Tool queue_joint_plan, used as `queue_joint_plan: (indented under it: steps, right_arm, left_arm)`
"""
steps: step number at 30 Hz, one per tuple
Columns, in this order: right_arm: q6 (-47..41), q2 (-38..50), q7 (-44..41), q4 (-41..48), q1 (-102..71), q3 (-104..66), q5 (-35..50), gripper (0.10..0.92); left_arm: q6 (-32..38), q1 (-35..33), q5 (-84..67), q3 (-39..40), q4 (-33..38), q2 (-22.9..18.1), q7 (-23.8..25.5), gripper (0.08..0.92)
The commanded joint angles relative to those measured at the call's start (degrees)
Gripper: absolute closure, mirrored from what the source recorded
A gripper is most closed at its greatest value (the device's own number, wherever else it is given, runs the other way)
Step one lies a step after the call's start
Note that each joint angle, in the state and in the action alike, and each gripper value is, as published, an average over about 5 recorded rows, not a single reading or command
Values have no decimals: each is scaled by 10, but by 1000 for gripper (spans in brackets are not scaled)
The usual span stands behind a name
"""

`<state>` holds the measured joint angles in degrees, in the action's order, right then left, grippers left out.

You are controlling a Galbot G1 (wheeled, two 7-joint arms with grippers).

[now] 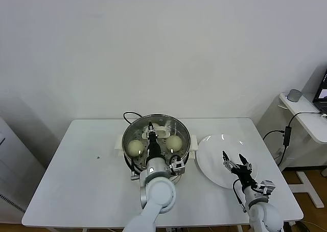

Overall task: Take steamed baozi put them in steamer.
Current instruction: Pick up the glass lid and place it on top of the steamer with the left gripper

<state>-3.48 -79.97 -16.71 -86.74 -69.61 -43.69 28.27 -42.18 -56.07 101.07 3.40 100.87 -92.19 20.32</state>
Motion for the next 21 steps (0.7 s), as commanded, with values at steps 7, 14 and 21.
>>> queue_joint_plan:
  steps: [7,14,21]
  right_arm:
    - [1,-2,-1,2,-1,-1,-2,203]
    - [2,-1,-1,1,-2,-1,-2,203]
    - [2,-2,-2,1,-3,-2,-3,203]
  left_arm:
    - [-28,1,-10,0,-7,-28,-9,869]
    - [-28,1,-14,-1,-10,-28,-17,869]
    - [-28,-1,-22,0,-13,-28,-36,869]
